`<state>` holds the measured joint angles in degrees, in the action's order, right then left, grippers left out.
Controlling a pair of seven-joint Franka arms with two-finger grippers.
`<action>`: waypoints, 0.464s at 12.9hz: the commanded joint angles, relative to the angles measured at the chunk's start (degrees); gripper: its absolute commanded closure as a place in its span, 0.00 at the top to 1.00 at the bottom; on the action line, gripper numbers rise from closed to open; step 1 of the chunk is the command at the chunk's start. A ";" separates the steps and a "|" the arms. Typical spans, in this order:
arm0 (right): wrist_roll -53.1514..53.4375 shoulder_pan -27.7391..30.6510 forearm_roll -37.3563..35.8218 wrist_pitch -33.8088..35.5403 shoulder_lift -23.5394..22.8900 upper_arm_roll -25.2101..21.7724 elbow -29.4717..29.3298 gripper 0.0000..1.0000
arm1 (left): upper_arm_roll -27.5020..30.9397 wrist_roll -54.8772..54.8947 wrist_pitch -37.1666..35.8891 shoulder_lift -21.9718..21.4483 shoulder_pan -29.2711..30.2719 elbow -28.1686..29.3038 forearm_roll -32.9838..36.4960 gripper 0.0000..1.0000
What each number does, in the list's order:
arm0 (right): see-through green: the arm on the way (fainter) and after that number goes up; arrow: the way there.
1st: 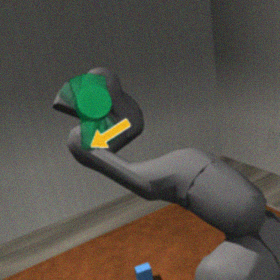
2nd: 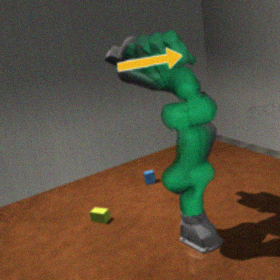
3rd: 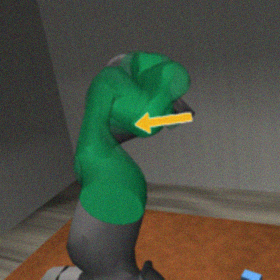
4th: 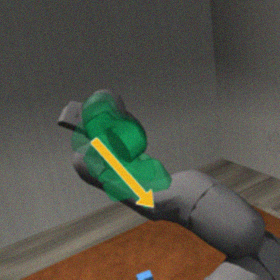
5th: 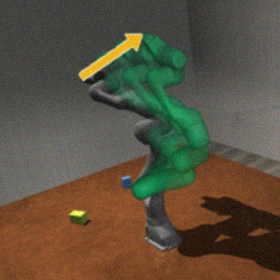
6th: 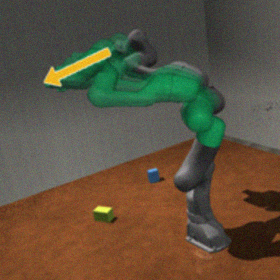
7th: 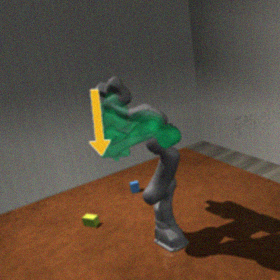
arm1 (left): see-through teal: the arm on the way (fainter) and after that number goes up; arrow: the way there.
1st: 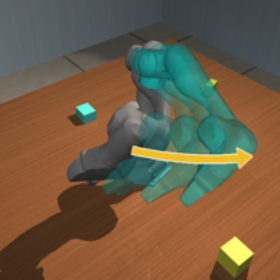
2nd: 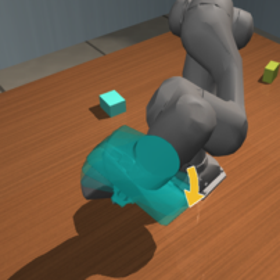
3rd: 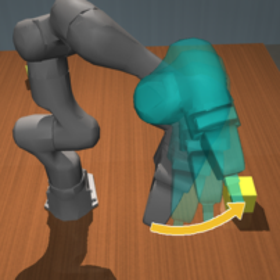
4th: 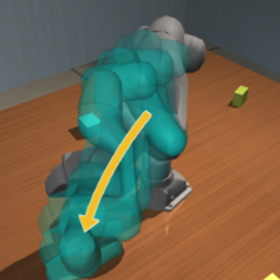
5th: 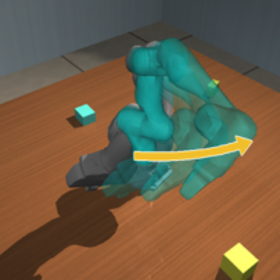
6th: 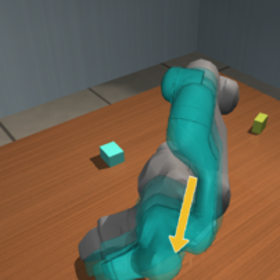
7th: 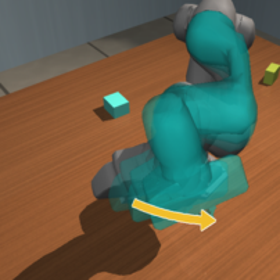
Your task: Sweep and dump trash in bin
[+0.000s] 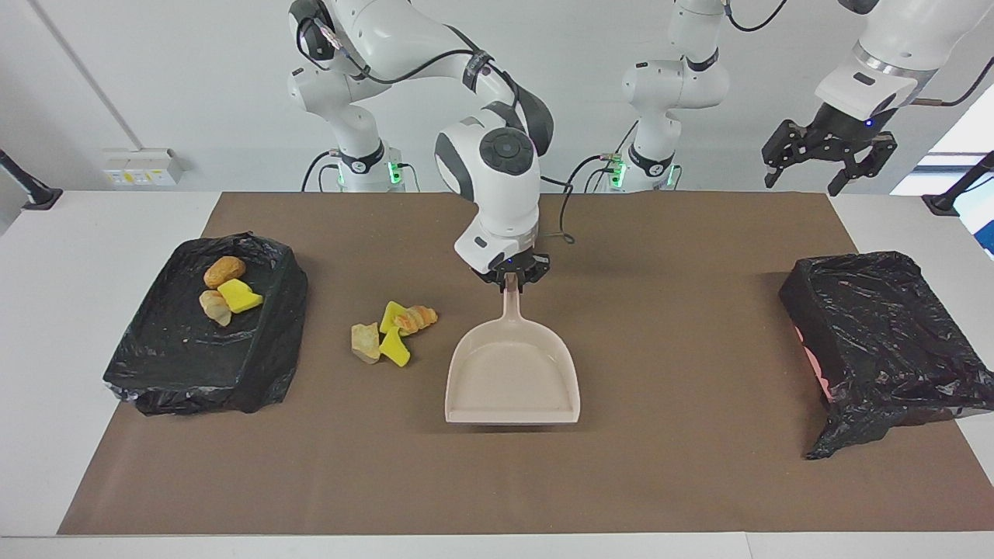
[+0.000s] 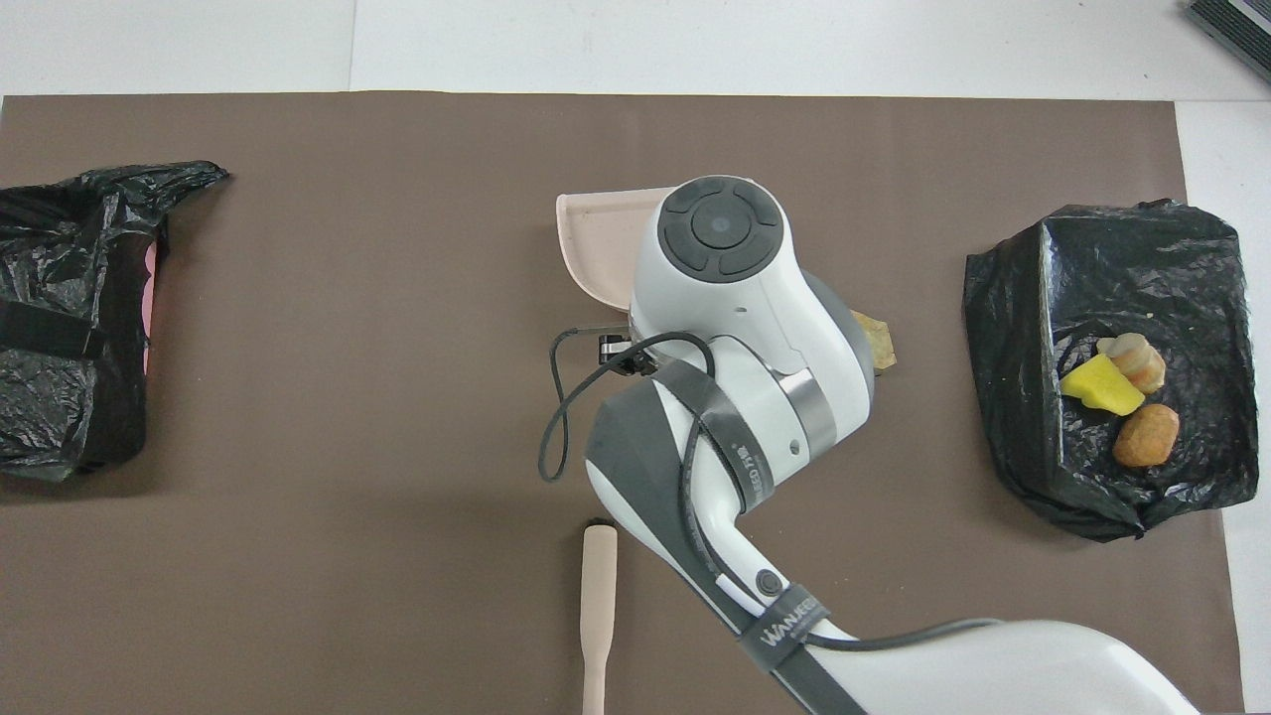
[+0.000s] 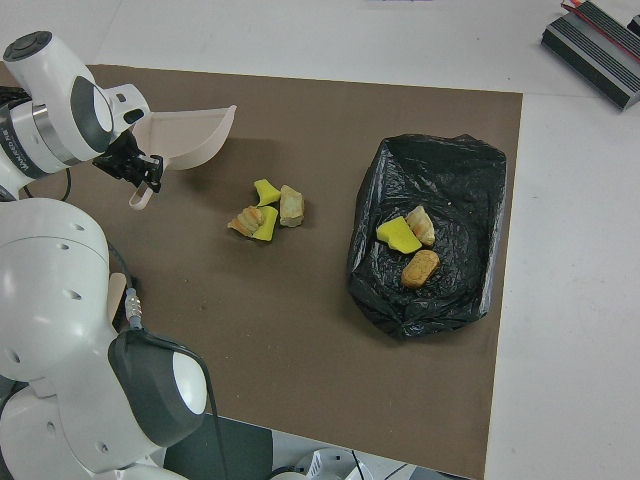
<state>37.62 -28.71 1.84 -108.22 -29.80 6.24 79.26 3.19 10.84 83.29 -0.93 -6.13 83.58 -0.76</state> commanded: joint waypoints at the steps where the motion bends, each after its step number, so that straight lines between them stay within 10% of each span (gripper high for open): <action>1: 1.05 0.05 1.23 -1.81 -4.13 -0.09 -3.94 0.00 | -0.11 0.76 -0.06 -1.18 0.33 1.24 -0.12 1.00; 6: 0.44 -0.47 2.02 -5.67 -4.48 -0.09 -2.18 0.00 | -0.11 0.58 -0.24 -1.26 0.41 1.32 -0.12 1.00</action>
<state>37.92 -29.22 2.27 -112.02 -33.92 6.22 77.63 3.20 10.85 83.27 -0.94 -6.13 83.59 -0.76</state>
